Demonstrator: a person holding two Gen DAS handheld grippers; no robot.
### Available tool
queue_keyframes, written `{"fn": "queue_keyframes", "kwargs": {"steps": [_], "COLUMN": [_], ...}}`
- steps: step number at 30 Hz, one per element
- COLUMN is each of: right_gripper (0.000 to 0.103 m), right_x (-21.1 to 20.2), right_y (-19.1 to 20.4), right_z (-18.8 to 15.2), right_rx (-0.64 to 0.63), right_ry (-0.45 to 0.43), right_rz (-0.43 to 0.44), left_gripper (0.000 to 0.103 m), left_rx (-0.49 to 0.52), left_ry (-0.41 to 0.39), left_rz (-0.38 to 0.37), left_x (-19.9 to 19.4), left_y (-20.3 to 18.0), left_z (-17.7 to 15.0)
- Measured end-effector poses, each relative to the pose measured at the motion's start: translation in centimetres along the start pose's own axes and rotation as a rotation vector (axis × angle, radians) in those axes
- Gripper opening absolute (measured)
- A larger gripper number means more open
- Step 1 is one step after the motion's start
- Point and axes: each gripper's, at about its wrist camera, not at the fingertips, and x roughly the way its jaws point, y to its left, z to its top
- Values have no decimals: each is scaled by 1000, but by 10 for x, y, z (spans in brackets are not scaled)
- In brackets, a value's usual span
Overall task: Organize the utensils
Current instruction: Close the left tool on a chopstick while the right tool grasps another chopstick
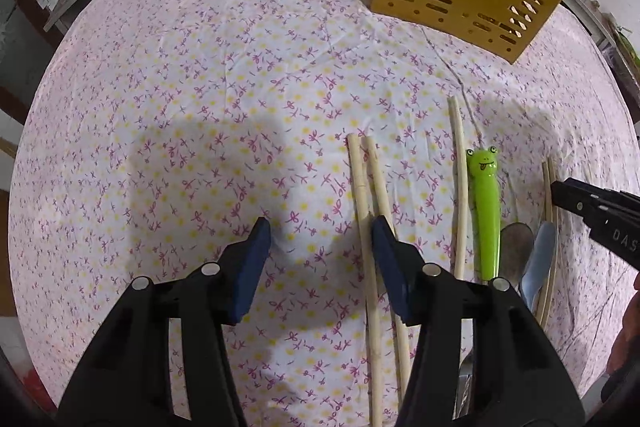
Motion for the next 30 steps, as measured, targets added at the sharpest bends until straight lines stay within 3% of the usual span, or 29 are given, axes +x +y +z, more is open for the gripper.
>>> {"fn": "queue_keyframes", "kwargs": {"steps": [6, 11, 14, 16, 19, 20, 27, 30], "right_gripper": [21, 10, 9, 8, 6, 6, 6, 6], "right_x": [5, 6, 6, 5, 0, -2, -31, -50], "right_y": [25, 33, 34, 31, 30, 28, 15, 5], "right_z": [6, 14, 13, 13, 13, 13, 5, 2], "right_rx": [-52, -50, -51, -39, -23, -21, -3, 12], "right_ry": [-1, -23, -40, -48, -74, -82, -215, -294], "right_rz": [-60, -52, -32, -9, 25, 29, 67, 78], "left_gripper": [38, 37, 37, 30, 8, 8, 3, 0], "left_rx": [-14, 5, 1, 4, 18, 17, 6, 13], "left_ry": [7, 12, 21, 18, 5, 1, -47, -111], "left_rz": [-16, 8, -8, -2, -9, -11, -29, -44], "left_x": [2, 12, 17, 18, 15, 14, -4, -23], "left_y": [3, 2, 4, 4, 7, 8, 16, 18], "left_z": [7, 24, 37, 39, 39, 38, 35, 36]}}
